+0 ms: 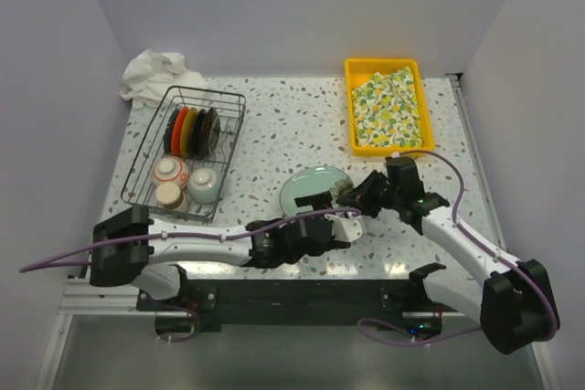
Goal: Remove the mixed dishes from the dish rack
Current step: Place the plate at the center of the board.
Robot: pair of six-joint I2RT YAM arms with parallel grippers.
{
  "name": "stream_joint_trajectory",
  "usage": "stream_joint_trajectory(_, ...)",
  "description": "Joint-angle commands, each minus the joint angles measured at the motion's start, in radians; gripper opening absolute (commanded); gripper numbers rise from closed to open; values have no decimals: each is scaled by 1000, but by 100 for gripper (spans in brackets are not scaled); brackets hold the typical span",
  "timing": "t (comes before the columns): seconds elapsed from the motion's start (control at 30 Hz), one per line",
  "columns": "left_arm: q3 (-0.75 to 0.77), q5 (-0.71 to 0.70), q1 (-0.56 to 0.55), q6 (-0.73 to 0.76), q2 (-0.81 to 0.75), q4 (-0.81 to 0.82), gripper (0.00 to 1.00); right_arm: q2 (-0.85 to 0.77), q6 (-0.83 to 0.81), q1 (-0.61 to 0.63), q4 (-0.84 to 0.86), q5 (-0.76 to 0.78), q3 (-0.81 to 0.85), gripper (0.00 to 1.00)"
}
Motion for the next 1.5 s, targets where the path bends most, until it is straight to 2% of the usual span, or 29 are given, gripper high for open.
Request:
stream_joint_trajectory(0.0, -29, 79, 10, -151, -141, 41, 94, 27, -8, 5, 264, 8, 41, 0)
stream_joint_trajectory(0.07, -49, 153, 37, -200, -189, 44, 96, 58, -23, 6, 273, 60, 74, 0)
stream_joint_trajectory(0.17, -82, 331, 140, -292, -290, 38, 97, 95, -63, 6, 303, 105, 123, 0)
stream_joint_trajectory(0.2, -108, 416, 216, -325, -344, 44, 97, 128, -71, 5, 336, 112, 130, 0)
stream_joint_trajectory(0.3, -129, 524, 348, -401, -434, 38, 98, 225, -76, 6, 397, 126, 173, 0)
stream_joint_trajectory(0.37, -117, 555, 401, -431, -482, 2, 98, 280, -80, 8, 430, 117, 218, 0)
stream_joint_trajectory(0.47, -91, 605, 554, -482, -533, -98, 98, 383, -74, 20, 505, 122, 279, 0)
stream_joint_trajectory(0.7, -48, 612, 810, -591, -622, -294, 98, 590, -111, 49, 550, 191, 455, 0)
stream_joint_trajectory(0.93, 3, 456, 829, -587, -673, -454, 99, 789, -92, 58, 559, 204, 620, 0)
stream_joint_trajectory(1.13, 27, 370, 829, -547, -699, -505, 99, 833, -126, 57, 542, 272, 609, 0)
stream_joint_trajectory(1.2, 24, 353, 829, -533, -708, -502, 99, 848, -160, 57, 513, 263, 618, 6)
stream_joint_trajectory(1.23, 20, 347, 829, -530, -709, -502, 99, 853, -170, 57, 501, 257, 623, 16)
stream_joint_trajectory(1.3, 18, 337, 829, -528, -709, -511, 99, 862, -184, 55, 482, 250, 621, 24)
stream_joint_trajectory(1.33, 15, 336, 829, -528, -711, -515, 99, 865, -184, 55, 478, 250, 618, 34)
stream_joint_trajectory(1.47, -3, 320, 829, -531, -737, -525, 99, 857, -197, 55, 432, 255, 614, 51)
